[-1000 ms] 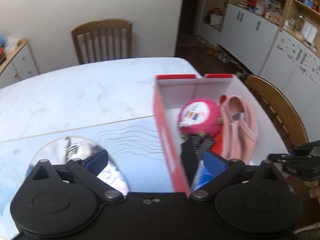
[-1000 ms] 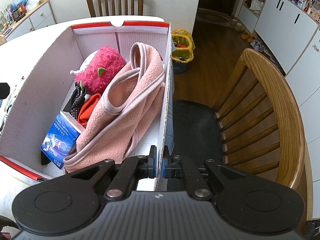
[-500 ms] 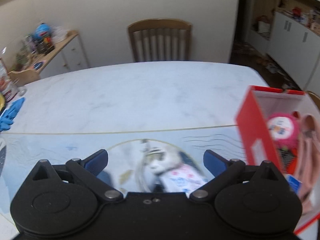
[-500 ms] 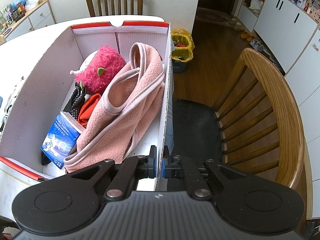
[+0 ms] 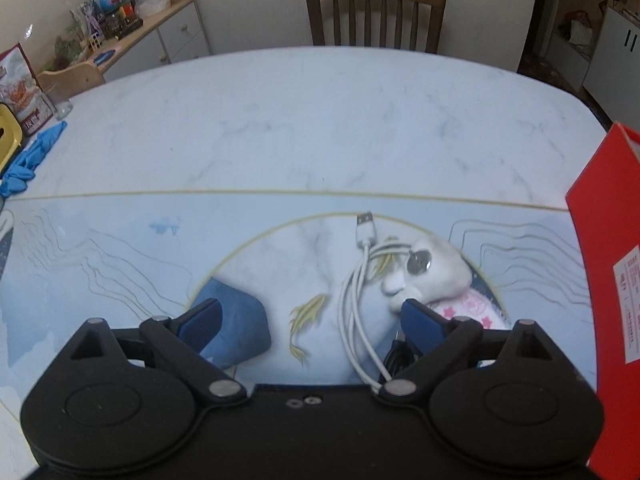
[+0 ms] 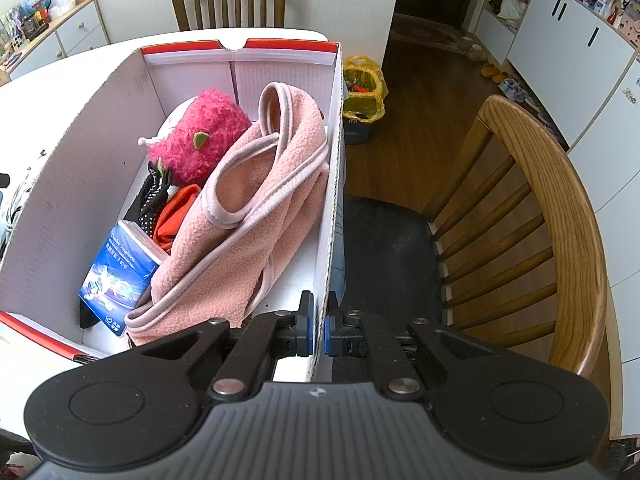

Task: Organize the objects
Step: 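Move the left tool back over the white cable on the mat, then close the left gripper on the white cable and lift it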

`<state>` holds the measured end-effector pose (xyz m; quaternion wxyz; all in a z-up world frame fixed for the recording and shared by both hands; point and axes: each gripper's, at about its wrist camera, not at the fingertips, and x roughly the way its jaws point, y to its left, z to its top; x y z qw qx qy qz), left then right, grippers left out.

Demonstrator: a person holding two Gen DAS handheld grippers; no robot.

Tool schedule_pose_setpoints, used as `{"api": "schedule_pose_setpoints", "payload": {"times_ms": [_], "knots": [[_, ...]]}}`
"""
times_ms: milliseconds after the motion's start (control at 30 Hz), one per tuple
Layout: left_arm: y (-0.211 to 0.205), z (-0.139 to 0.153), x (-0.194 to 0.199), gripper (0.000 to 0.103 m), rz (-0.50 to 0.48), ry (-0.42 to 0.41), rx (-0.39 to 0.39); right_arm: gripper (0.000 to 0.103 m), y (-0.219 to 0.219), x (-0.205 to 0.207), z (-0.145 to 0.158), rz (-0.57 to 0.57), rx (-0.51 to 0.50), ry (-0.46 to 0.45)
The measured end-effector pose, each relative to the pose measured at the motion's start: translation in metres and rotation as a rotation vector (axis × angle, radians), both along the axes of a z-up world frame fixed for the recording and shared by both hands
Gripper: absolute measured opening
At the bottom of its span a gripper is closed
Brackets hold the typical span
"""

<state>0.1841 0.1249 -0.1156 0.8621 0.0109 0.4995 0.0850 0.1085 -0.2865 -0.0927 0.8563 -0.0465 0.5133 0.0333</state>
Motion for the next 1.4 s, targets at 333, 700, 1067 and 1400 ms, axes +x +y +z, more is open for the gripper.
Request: {"api": "schedule_pose_setpoints", "payload": {"times_ms": [333, 700, 1067, 1400], "knots": [[-0.007, -0.018, 0.002, 0.086, -0.015, 0.036, 0.010, 0.004, 0.001, 0.001, 0.000, -0.001, -0.004, 0.005], [-0.004, -0.021, 0.003, 0.042, -0.006, 0.022, -0.121, 0.004, 0.002, 0.000, -0.002, -0.001, -0.008, 0.012], [0.001, -0.016, -0.001, 0.004, 0.005, -0.003, -0.159, 0.004, 0.002, 0.000, -0.002, -0.001, -0.007, 0.011], [-0.015, 0.032, -0.023, 0.003, -0.057, -0.108, -0.244, 0.004, 0.002, 0.000, 0.000, -0.003, -0.003, 0.009]]}}
